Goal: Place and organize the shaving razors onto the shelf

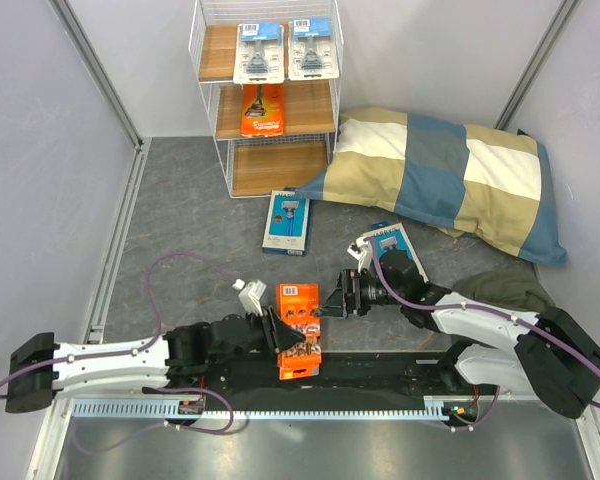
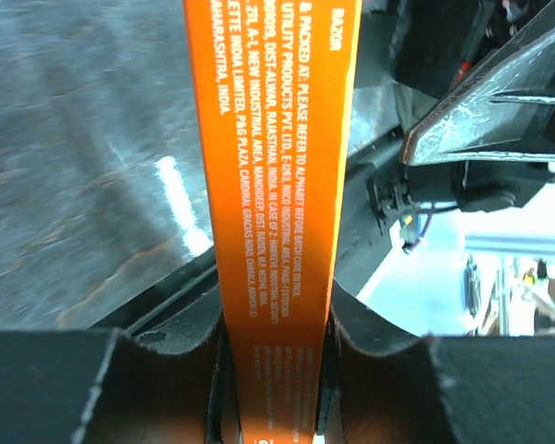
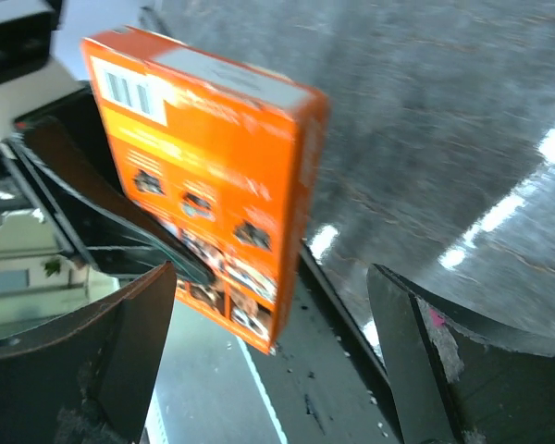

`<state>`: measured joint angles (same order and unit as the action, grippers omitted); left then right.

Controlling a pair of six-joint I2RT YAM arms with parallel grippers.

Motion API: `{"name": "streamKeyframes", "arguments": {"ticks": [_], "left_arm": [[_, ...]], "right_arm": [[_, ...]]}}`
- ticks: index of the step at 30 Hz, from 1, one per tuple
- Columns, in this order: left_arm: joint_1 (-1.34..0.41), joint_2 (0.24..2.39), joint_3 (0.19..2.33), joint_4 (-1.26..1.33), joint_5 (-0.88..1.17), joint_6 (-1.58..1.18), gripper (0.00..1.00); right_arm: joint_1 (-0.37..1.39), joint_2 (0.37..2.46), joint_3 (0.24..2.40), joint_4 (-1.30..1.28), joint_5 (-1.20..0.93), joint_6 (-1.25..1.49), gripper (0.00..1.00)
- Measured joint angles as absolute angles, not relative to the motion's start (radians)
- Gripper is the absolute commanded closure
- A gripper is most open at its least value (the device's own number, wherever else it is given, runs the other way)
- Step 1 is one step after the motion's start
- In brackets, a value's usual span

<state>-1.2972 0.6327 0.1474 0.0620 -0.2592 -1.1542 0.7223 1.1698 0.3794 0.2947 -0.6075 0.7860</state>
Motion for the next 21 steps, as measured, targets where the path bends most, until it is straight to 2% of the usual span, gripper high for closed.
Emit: {"name": "streamKeyframes", "arguments": {"ticks": [7,12,15,16,17,19,21], "left_arm": [[-1.297,0.835,0.179,0.275,-0.15,-1.103,0.88],[-1.296,0.917,0.19,0.435,-0.09,-1.086,0.88],[-1.296,0.932,0.203,0.483,-0.075,-1.076,0.86],[-1.295,0.932,0.204,0.488,-0.075,-1.073,0.84],[-1.294,0.931,0.204,0.491,-0.075,-1.071,0.8],[-1.292,0.924,0.204,0.49,-0.072,-1.064,0.74],[-1.291,0.907,0.204,0.488,-0.065,-1.06,0.67]], "right_arm": [[0.722,1.172,0.351,0.435,-0.679,0.823,0.08],[0.717,1.174,0.332,0.513,-0.72,0.85,0.17],[0.718,1.172,0.326,0.556,-0.748,0.869,0.38],[0.718,1.169,0.326,0.569,-0.755,0.868,0.54],[0.716,1.162,0.325,0.575,-0.761,0.878,0.61],[0.704,1.15,0.324,0.587,-0.785,0.887,0.7],[0.696,1.134,0.324,0.599,-0.814,0.886,0.71]]}}
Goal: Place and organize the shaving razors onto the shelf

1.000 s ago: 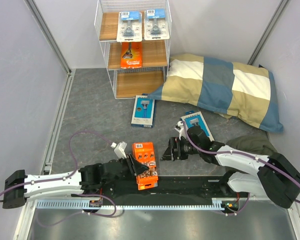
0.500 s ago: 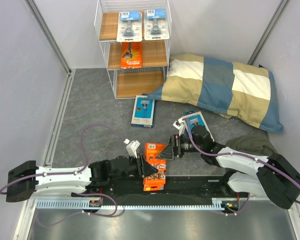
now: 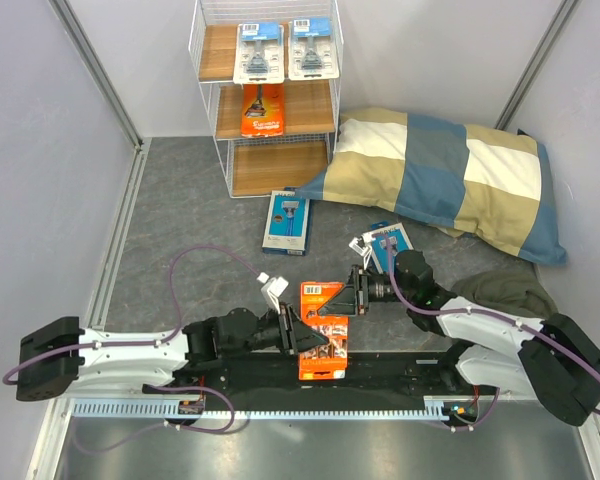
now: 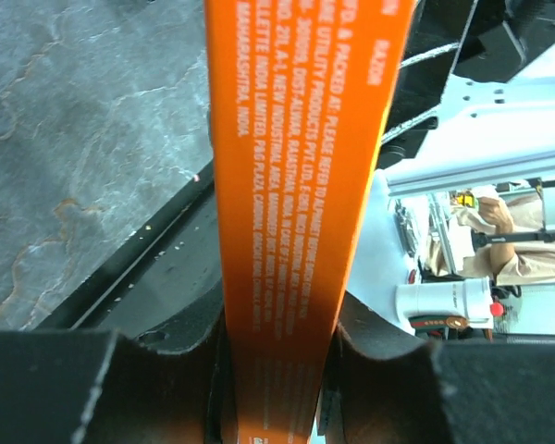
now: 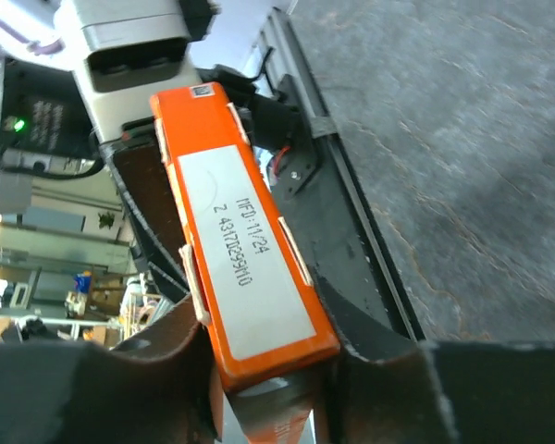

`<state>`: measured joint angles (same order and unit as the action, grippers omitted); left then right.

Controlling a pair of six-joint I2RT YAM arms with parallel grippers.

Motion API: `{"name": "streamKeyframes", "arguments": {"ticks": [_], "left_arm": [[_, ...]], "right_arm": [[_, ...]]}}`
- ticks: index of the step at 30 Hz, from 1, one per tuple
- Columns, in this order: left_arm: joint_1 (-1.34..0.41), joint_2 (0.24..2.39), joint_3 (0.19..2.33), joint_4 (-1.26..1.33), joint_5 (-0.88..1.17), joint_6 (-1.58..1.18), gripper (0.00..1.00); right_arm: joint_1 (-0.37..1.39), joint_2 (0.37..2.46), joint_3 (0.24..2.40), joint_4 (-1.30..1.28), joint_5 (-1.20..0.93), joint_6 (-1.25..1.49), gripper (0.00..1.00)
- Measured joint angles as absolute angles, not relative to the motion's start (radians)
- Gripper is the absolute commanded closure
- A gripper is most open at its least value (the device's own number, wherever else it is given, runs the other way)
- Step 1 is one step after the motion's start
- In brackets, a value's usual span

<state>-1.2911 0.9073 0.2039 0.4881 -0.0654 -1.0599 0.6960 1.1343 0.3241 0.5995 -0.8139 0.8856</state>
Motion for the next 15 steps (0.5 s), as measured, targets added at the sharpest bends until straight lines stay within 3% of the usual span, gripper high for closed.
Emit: {"name": "streamKeyframes", "arguments": {"ticks": [4,7,8,11,15], "left_arm": [[-1.277,0.88,0.234,0.417,-0.058,-1.04,0.55],[-1.239,0.872,0.282,0.316,-0.06,-1.012,0.26],[-1.22,0.872,0.299,0.276,-0.07,-1.002,0.11],[-1.146,0.872,0.347,0.177,-0.101,-0.978,0.0],[-1.033,0.875,0.39,0.117,-0.103,-0.956,0.0]], "right_arm": [[0.69,1.123,0.34,0.6,-0.828,0.875,0.76],[0.685,1.134,0.395,0.535,-0.811,0.828,0.78],[0.681,1.141,0.416,0.511,-0.798,0.81,0.78],[0.653,1.168,0.461,0.464,-0.779,0.768,0.81],[0.571,1.217,0.49,0.422,-0.762,0.737,0.83]]}}
